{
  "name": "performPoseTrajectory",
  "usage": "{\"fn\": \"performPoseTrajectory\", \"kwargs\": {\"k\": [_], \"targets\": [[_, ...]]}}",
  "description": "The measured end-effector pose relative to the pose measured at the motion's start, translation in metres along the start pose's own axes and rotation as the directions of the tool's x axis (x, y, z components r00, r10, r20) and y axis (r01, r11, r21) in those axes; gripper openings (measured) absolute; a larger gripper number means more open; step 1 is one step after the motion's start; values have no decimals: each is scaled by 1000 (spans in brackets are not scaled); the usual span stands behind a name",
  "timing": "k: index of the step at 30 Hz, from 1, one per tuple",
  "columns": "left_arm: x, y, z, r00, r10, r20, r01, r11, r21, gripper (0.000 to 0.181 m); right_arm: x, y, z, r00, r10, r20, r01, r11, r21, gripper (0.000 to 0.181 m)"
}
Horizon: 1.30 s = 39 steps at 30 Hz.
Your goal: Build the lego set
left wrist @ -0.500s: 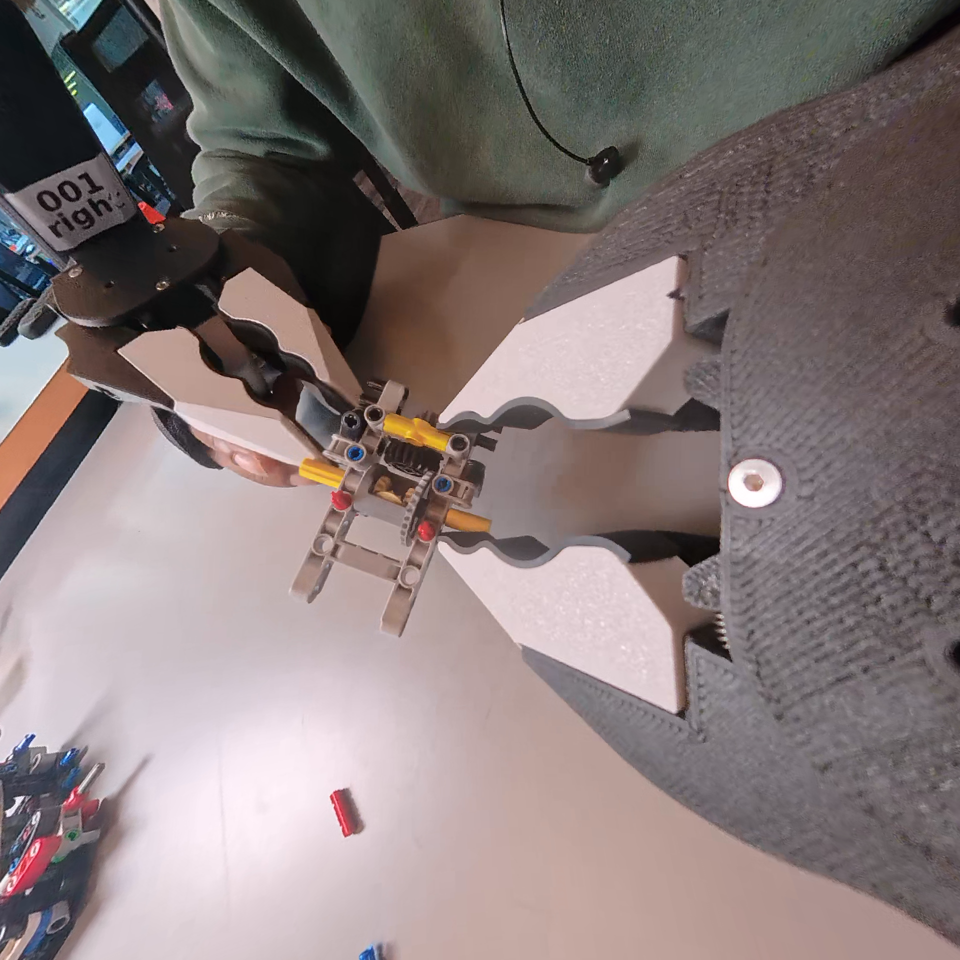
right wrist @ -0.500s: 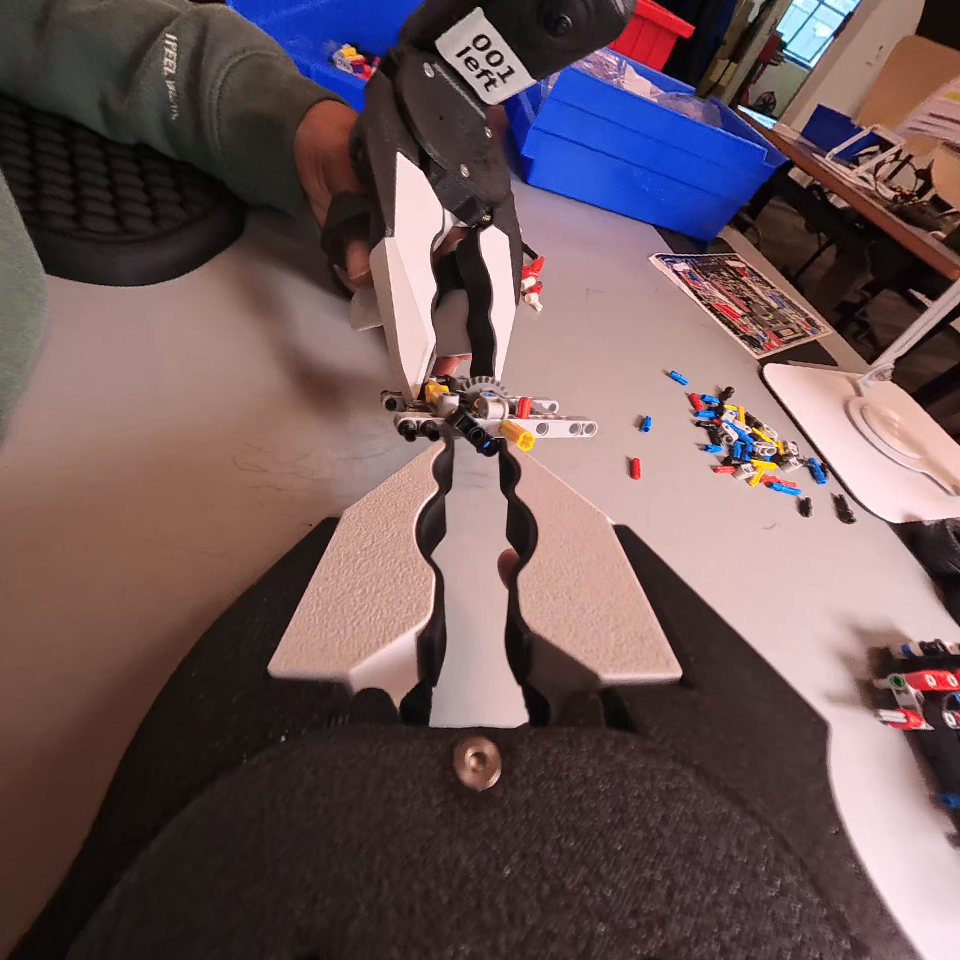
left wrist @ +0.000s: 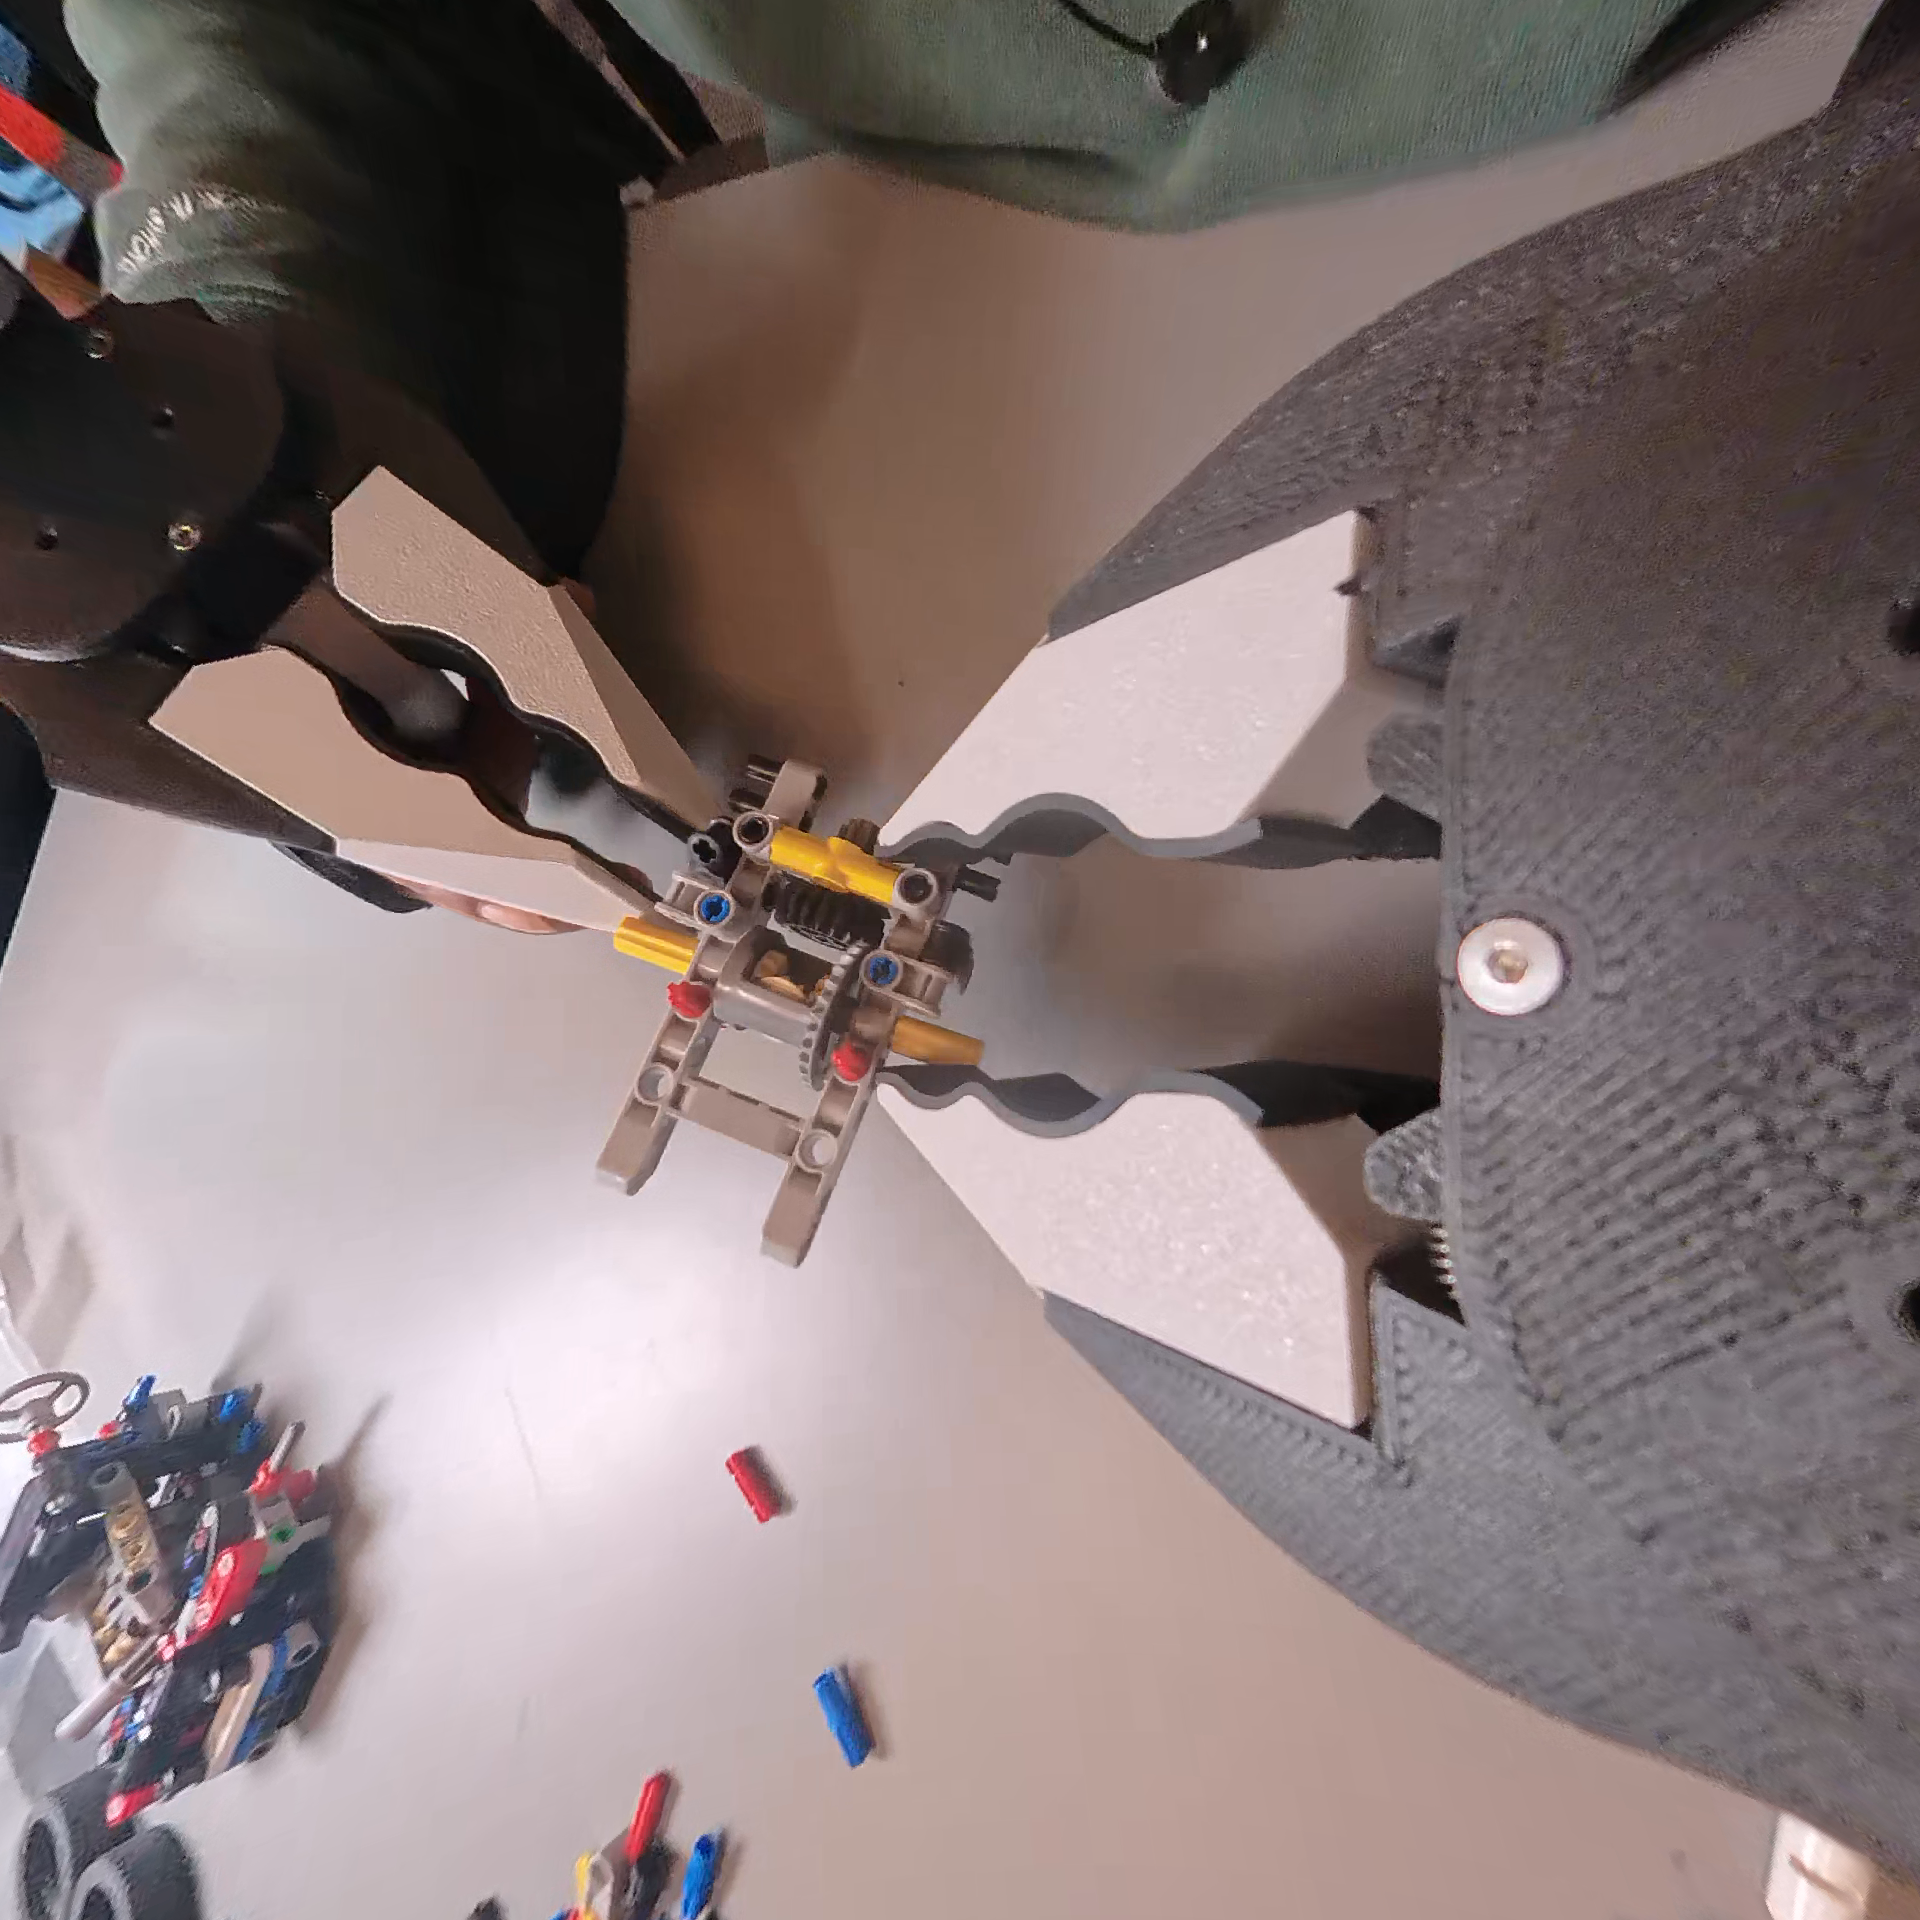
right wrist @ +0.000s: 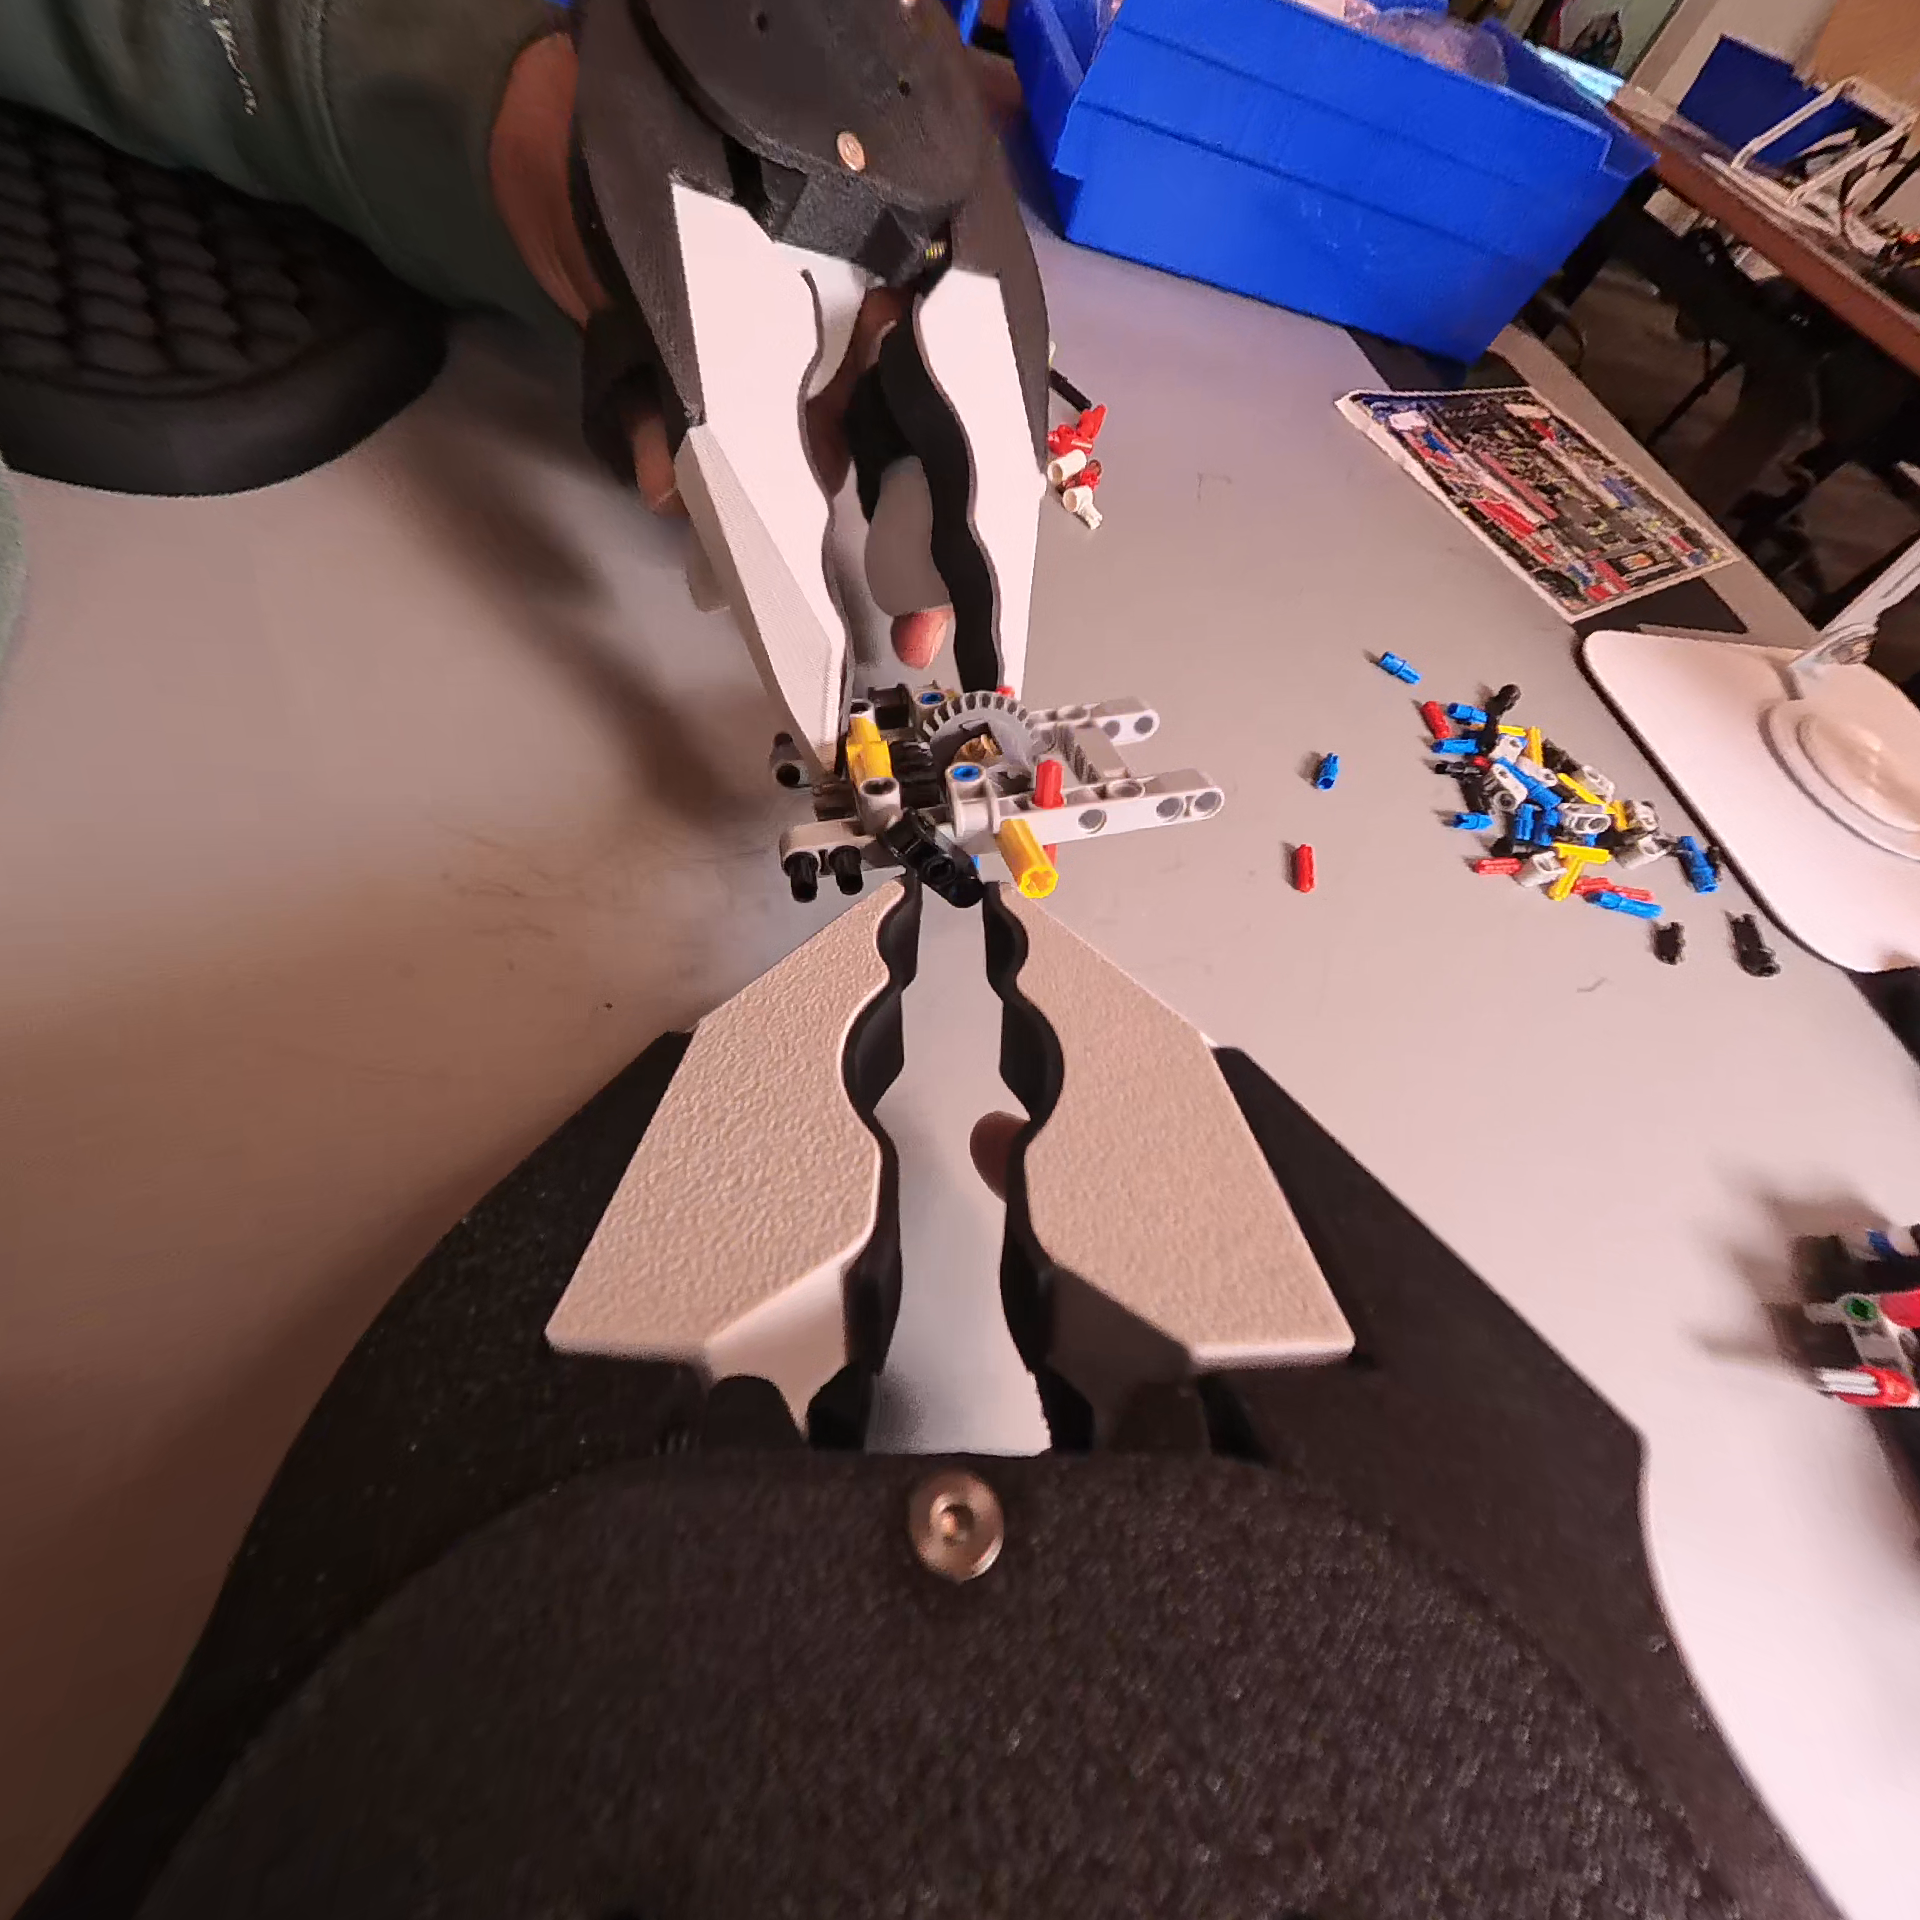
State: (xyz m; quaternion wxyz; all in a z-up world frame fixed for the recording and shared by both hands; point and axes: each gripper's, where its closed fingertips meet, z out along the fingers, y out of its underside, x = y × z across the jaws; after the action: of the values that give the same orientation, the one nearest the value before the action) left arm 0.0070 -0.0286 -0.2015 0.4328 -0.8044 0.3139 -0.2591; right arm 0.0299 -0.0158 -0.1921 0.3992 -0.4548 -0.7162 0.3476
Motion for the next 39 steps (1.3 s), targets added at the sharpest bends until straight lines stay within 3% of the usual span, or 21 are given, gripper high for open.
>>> {"fn": "performPoseTrajectory", "kwargs": {"k": [12, 19, 21, 28, 33, 39], "targets": [[12, 7, 3, 992, 128, -12, -129, 990, -50, 69, 1, 12, 4, 999, 49, 14, -48, 996, -74, 10], [7, 6, 3, 989, 145, 23, -144, 988, -46, 59, 0, 7, 2, 982, 179, 60, -176, 983, -50, 10], [5, 5, 2, 990, 138, 26, -137, 990, -38, 51, -1, 3, 1, 963, 253, 91, -252, 967, -32, 11], [8, 3, 0, 998, 42, -39, -43, 999, -16, 51, -2, -2, -1, 874, 450, 185, -454, 891, -22, 11], [15, 4, -1, 985, -97, -146, 95, 995, -19, 51, -3, -8, -2, 911, 372, 179, -380, 925, 16, 11], [21, 5, -1, 970, -147, -192, 143, 989, -38, 50, -7, -11, -2, 965, 220, 144, -228, 973, 46, 14]]}}
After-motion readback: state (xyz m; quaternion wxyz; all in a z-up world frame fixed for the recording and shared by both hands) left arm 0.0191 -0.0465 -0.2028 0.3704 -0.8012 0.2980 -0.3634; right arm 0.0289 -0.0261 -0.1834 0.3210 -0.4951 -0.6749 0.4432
